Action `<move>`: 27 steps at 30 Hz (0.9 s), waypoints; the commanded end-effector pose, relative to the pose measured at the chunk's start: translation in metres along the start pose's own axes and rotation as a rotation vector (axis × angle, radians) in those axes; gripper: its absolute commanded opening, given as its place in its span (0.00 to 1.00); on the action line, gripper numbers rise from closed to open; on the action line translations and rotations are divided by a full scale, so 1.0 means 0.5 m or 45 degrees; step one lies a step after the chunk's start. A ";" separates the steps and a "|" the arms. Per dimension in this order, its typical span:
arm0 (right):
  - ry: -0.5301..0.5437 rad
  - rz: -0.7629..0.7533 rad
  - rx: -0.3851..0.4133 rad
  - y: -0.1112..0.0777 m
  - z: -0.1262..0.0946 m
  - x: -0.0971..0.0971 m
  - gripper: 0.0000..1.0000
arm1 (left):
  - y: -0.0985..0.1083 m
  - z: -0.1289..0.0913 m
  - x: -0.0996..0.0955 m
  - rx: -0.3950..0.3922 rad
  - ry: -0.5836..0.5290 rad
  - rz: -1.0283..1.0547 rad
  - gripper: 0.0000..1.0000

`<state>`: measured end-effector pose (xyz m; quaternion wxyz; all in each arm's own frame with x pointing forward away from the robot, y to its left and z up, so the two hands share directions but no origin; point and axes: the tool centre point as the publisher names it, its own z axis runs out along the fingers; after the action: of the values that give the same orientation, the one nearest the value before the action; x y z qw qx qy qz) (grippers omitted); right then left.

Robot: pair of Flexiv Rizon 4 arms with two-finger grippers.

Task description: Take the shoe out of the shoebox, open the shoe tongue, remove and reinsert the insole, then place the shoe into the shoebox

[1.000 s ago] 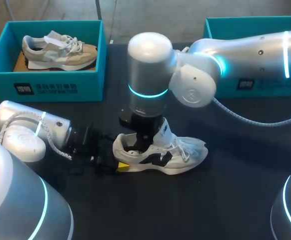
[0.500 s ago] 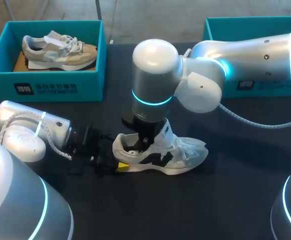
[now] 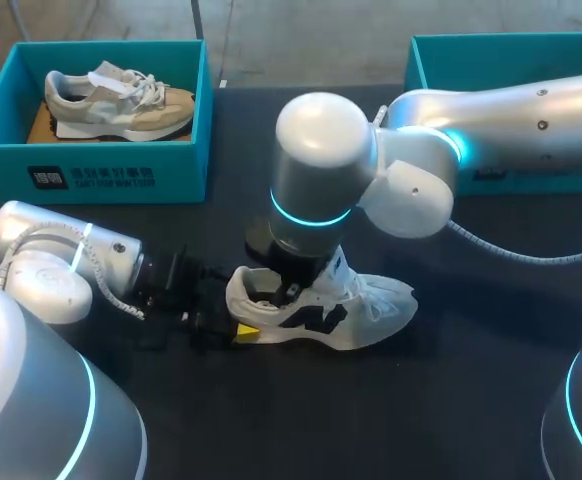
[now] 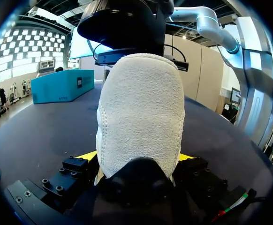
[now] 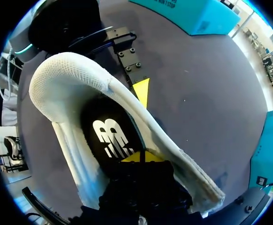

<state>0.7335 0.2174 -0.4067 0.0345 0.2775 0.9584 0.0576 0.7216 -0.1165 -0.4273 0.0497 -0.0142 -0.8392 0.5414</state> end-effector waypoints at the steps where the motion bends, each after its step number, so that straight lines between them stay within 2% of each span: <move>1: -0.021 0.001 -0.014 -0.008 -0.009 -0.003 0.00 | 0.005 0.008 -0.004 -0.004 -0.001 -0.001 0.00; 12: -0.032 -0.078 -0.011 -0.001 -0.055 -0.027 0.00 | 0.005 0.008 -0.004 -0.004 -0.001 -0.001 0.00; 27: -0.031 -0.107 -0.020 -0.019 -0.103 -0.056 0.00 | 0.005 0.008 -0.004 -0.004 -0.001 -0.001 0.00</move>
<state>0.7468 0.2021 -0.3632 0.0554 0.2384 0.9683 0.0500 0.7222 -0.1174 -0.4270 0.0496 -0.0139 -0.8391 0.5415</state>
